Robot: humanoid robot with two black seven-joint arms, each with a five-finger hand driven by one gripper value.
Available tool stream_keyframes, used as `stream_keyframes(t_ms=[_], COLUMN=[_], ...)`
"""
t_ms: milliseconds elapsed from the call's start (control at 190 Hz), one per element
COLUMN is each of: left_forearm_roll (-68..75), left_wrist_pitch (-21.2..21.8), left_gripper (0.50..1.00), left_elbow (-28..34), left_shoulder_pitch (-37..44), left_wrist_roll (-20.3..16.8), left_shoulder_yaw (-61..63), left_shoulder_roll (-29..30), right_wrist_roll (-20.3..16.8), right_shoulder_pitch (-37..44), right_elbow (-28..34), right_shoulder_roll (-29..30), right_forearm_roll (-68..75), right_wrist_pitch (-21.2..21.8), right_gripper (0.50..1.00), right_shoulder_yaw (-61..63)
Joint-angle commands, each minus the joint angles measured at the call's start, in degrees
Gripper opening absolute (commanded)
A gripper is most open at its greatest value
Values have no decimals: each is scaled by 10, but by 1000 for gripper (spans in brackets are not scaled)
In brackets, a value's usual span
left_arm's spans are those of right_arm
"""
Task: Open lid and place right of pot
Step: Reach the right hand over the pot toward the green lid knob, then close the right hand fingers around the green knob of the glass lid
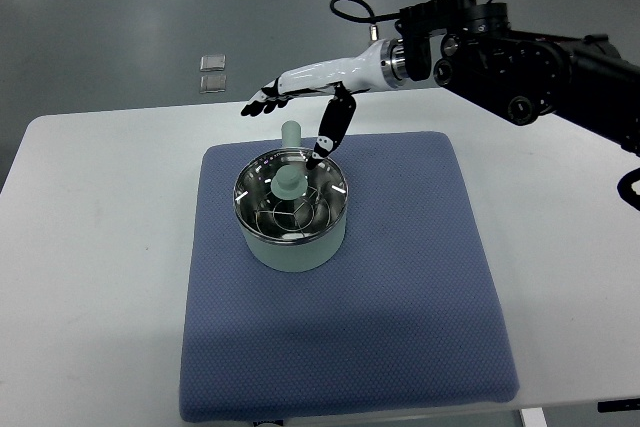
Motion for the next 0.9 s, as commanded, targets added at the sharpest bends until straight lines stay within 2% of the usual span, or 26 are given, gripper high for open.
stream_keyframes(t_ms=[0, 200, 389, 404, 541, 641, 893], left_forearm_roll=[0, 0, 0, 0, 0, 0, 0], left_wrist_pitch=[0, 0, 0, 0, 0, 0, 0], left_gripper=[1000, 1000, 1000, 1000, 1000, 1000, 1000], left_elbow=[-1, 0, 1, 1, -2, -3, -1], left_shoulder_pitch=[0, -1, 0, 0, 0, 0, 0], left_wrist_roll=[0, 0, 0, 0, 0, 0, 0], left_shoulder_yaw=[0, 0, -1, 0, 1, 0, 0], left_shoulder_roll=[0, 0, 0, 0, 0, 0, 0], right_wrist_roll=[3, 3, 3, 6, 18, 23, 27], right_shoulder_pitch=[29, 50, 46, 45, 44, 43, 43], right_elbow=[11, 11, 10, 10, 11, 11, 10], right_shoulder_roll=[21, 43, 48, 48, 48, 47, 47], right_forearm_roll=[-24, -43, -61, -68, -68, -68, -70], right_wrist_pitch=[-3, -8, -30, -44, -57, -57, -57], right_gripper=[936, 936, 932, 930, 919, 897, 787], right_shoulder_yaw=[-28, -72, -98, -104, -104, -104, -105])
